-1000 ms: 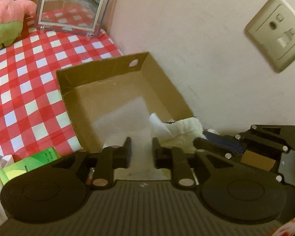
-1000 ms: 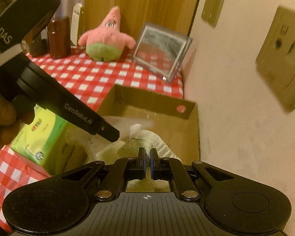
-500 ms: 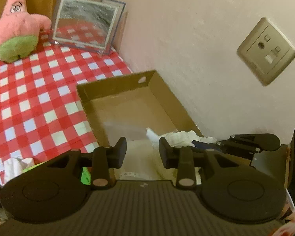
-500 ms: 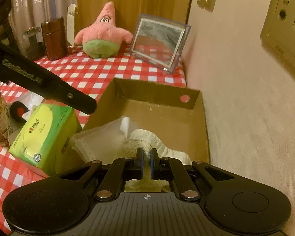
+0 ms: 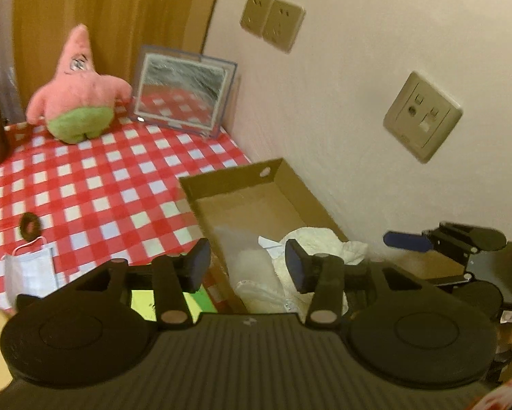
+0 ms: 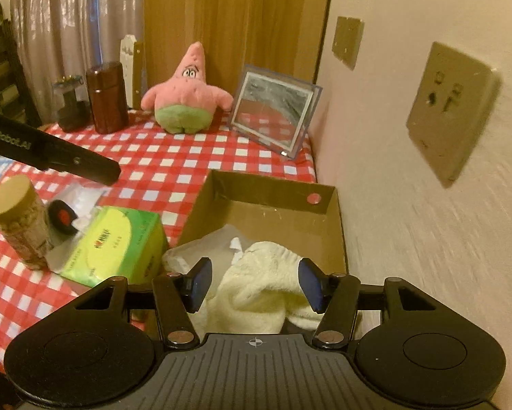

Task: Organize soft objects
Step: 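Withdraw both grippers from the tray back toward the pile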

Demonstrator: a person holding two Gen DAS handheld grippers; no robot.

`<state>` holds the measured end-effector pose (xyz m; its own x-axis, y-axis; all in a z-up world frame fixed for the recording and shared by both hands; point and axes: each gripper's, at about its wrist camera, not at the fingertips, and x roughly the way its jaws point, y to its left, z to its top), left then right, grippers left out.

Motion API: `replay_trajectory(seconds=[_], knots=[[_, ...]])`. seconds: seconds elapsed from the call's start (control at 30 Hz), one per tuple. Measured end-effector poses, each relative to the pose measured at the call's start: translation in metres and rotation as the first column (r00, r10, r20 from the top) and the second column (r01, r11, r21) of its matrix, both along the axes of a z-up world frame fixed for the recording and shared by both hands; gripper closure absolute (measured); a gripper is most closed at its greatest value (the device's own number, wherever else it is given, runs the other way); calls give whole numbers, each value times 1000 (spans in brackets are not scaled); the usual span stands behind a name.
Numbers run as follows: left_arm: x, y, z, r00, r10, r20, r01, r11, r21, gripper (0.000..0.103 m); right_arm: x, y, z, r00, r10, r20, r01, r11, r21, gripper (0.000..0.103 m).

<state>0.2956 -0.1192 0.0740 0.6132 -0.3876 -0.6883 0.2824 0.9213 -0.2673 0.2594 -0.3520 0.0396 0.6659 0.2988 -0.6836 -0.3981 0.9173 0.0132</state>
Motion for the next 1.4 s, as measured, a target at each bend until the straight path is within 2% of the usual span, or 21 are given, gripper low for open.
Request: replay_trajectory(seconds=[0.17,0.3,0.4,0.57,0.67,1.1,1.4], knots=[[-30,21,17,999,29,27,-29,1000,-2,51,-25,7,15,1000,-19,3,19,999,43,46],[-53,45,27,998,61,31,-61,998,-18,38,-43,14,24,1000,-20,-4,21,995,102,46],[-72,63,34,995,93,34,-93,996,-17,38,-55,22,30,1000,-21,0,21,992,125,46],[-102,93,43,986,156,64,-157,988,4,31,-74,38,38,1000,-8,0,8,987,163,44],[-119,111,46,978,195,76,-196,981,0,21,-87,47,41,1000,1,3,-2,983,182,42],[-174,156,37,959,265,102,-273,959,70,20,-121,80,39,999,41,4,-41,971,236,34],[-188,176,19,952,299,68,-303,951,69,20,-130,94,24,997,71,-25,-63,971,229,33]])
